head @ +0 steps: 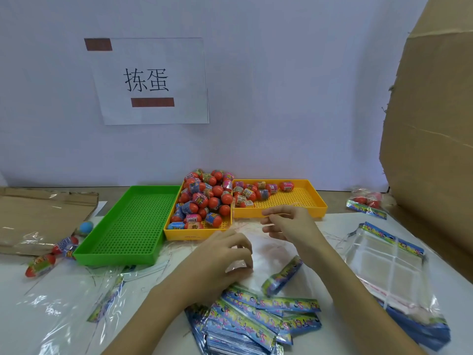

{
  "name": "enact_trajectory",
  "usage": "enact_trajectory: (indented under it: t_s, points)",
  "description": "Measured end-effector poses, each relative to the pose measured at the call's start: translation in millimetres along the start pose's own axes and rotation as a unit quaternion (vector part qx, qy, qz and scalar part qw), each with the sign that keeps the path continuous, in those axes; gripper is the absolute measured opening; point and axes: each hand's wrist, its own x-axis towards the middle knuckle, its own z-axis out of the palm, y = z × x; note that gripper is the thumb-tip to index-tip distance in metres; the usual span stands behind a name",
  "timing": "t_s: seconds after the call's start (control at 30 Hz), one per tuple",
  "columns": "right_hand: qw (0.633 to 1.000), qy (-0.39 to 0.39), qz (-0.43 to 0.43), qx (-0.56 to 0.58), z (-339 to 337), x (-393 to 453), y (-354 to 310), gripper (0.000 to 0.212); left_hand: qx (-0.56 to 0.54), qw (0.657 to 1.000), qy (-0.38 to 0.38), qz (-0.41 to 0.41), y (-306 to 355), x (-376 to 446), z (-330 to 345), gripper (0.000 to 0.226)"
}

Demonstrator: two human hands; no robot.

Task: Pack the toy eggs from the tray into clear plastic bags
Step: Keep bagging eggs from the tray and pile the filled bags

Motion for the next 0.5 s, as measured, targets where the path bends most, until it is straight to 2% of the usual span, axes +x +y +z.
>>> enact_trajectory:
  t_s: [0.07, 0.13, 0.23, 0.3, 0.37, 0.43, 0.5]
  points:
    - [1.000, -0.009, -0.011, 0.001, -0.5, -0.1, 0.4, 0.024, -0.020, 0.999, 0.027, -0.014, 1.5, -0.4, 1.2, 0.018]
    - [0.999, -0.037, -0.029, -0.002, -0.2, -1.5, -3.1, 0.024, -0.076, 0.991, 0.089, -0.063, 5.3, 0.2, 1.2, 0.017]
    - [0.989, -0.148, -0.020, 0.005, -1.0, -2.5, -15.7, 0.062, -0.115, 0.961, 0.214, -0.128, 7.3, 2.0, -0.3, 0.015]
    - [0.970, -0.242, -0.032, 0.008, -0.7, -5.0, -20.4, 0.069, -0.113, 0.938, 0.290, -0.153, 4.6, 3.5, -1.9, 0.012]
    - [0.955, -0.272, -0.111, -0.035, 0.2, -8.8, -17.6, 0.046, -0.151, 0.915, 0.329, -0.178, 1.7, 5.1, -4.2, 0.012]
    - [0.961, -0.220, -0.162, -0.049, 3.1, -11.9, -14.6, 0.020, -0.200, 0.895, 0.346, -0.198, 2.1, 5.5, -8.4, 0.012]
    - [0.974, -0.146, -0.172, 0.002, 4.4, -11.4, -13.8, 0.016, -0.237, 0.876, 0.354, -0.228, 1.4, 4.9, -14.5, 0.020]
